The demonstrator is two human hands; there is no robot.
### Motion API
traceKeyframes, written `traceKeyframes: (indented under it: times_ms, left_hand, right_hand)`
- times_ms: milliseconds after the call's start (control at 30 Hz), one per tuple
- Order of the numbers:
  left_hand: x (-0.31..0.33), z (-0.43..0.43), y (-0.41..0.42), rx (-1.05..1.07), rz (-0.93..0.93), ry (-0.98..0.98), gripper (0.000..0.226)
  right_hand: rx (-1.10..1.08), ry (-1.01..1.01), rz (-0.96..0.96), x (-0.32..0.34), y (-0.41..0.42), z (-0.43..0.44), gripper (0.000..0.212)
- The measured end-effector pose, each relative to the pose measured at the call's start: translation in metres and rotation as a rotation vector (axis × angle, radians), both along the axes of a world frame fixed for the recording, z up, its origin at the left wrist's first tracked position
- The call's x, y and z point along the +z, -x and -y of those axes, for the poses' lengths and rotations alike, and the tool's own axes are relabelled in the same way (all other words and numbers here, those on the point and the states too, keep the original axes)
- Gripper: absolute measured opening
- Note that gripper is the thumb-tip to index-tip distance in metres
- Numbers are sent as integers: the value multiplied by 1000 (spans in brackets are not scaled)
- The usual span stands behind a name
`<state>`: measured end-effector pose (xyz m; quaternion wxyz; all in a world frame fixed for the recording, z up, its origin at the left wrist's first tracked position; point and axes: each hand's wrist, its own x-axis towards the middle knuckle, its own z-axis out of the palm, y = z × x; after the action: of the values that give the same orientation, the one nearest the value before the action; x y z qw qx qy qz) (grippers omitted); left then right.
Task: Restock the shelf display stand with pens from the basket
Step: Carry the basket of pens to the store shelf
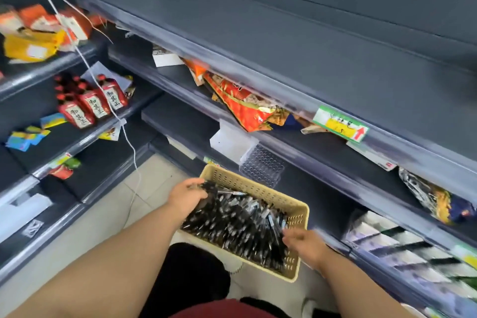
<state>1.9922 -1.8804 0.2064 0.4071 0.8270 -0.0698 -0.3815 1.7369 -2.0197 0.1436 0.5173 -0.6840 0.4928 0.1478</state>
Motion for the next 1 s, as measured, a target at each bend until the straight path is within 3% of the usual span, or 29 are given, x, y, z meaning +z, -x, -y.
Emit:
traceKeyframes:
  times_ms: [167,333,533,800,1000]
  left_hand:
    - [-22,40,-42,-219,-89,-75,38]
    - [-68,60,-100,-559,-143,-210,42]
    - [-97,100,-178,-797,-121,-305,49]
    - [-160,68,-182,-562,-157,-232,46]
    - [-196,43,-187,-605,-216,-232,59]
  right_hand:
    - [-137,-94,-22,-39,-26,8,26]
    - [-384,-151,-60,-81,-67,-8,25]
    - [-638,-184,-90,-109,-127,-32,17]
    - [-710,-220,-55,-149,-138,-60,15]
    - [-709,-234,-84,-186,-132,-69,18]
